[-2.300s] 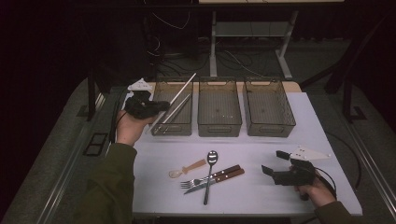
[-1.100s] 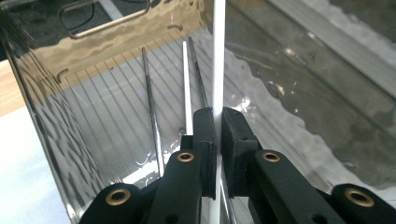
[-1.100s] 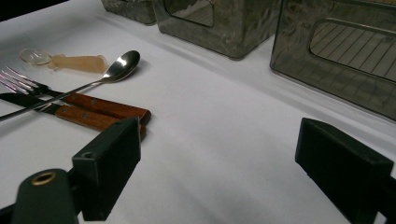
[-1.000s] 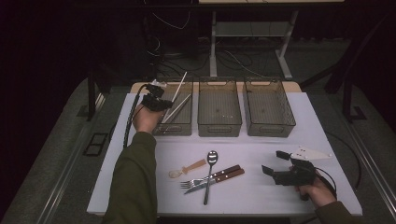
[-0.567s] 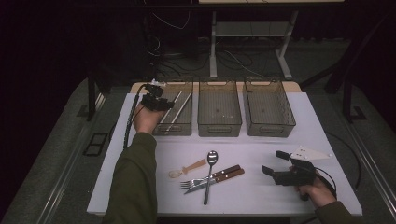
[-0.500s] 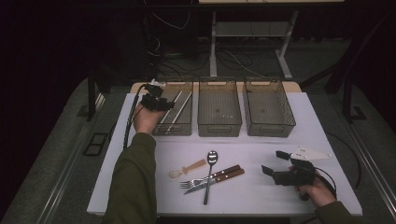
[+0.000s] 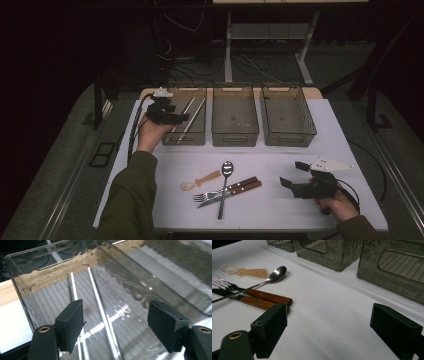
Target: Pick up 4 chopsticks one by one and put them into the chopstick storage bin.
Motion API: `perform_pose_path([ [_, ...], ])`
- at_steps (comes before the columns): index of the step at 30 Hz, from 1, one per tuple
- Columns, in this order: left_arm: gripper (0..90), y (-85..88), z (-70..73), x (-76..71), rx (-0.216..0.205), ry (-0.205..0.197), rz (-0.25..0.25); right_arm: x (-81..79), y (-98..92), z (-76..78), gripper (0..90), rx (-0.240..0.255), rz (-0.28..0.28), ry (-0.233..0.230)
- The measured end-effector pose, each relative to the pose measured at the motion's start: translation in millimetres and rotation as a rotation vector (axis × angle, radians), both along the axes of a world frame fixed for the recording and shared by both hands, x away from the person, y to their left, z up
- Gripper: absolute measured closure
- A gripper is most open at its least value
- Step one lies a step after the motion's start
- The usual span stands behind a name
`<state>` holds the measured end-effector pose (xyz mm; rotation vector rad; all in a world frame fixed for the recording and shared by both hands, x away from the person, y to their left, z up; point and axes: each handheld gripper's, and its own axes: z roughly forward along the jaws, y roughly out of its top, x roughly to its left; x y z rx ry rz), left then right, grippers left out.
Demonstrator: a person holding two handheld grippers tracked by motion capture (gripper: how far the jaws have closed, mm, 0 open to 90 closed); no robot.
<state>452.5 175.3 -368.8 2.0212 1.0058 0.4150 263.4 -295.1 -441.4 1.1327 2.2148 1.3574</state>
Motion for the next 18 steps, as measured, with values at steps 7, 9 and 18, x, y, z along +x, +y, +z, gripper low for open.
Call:
perform_pose_path([
  [7, 20.4, -7.0, -0.4, -26.0, -0.015, -0.021, -0.050, -0.4, 1.1, -0.6, 14.3, -0.009, 0.004, 0.000],
  [9, 18.2, -9.5, -2.4, -34.0, -0.021, -0.027, -0.066, -0.5, 0.5, -0.1, 14.3, -0.008, 0.000, -0.002],
  [18, 13.1, -19.1, -10.4, -67.2, -0.057, -0.064, -0.108, -0.7, 0.5, -0.7, 14.4, -0.011, 0.000, 0.000],
])
